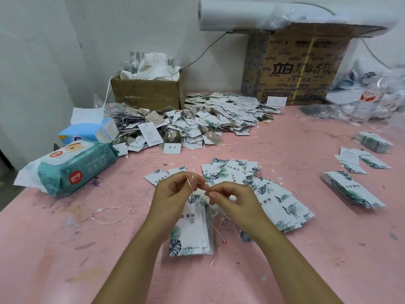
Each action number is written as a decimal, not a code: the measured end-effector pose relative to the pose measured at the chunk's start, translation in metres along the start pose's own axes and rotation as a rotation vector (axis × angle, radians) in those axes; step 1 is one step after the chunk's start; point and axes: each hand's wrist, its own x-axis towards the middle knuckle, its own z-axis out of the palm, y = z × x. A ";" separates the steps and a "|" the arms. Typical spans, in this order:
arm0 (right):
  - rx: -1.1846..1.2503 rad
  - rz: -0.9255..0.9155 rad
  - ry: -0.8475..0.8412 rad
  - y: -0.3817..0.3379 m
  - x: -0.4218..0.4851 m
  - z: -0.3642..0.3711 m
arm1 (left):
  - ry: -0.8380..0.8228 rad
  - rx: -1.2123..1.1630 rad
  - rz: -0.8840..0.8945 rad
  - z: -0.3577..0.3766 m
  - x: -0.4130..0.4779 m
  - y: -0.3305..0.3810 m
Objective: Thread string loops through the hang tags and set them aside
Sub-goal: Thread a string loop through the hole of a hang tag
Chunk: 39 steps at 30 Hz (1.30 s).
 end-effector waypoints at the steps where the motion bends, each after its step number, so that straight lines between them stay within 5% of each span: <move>1: 0.005 0.004 0.014 0.000 0.001 -0.001 | 0.000 -0.017 -0.013 0.000 0.000 0.001; 15: -0.217 0.177 0.378 0.017 0.006 -0.019 | 0.056 -0.076 -0.096 -0.004 0.001 0.004; 19: 0.216 0.228 0.475 0.010 0.006 -0.025 | 0.024 -0.001 -0.119 -0.011 0.002 0.005; 22: 0.504 0.215 0.532 0.002 0.007 -0.027 | -0.014 0.347 -0.099 -0.022 0.003 -0.002; 30: 0.901 0.191 0.641 -0.003 0.010 -0.036 | -0.201 0.749 -0.204 -0.039 0.005 -0.015; 35: 0.734 0.019 0.848 0.002 0.010 -0.045 | -0.169 0.660 -0.228 -0.039 0.005 -0.023; 39: 0.342 0.034 0.776 0.009 0.007 -0.054 | -0.089 0.694 -0.195 -0.039 0.005 -0.025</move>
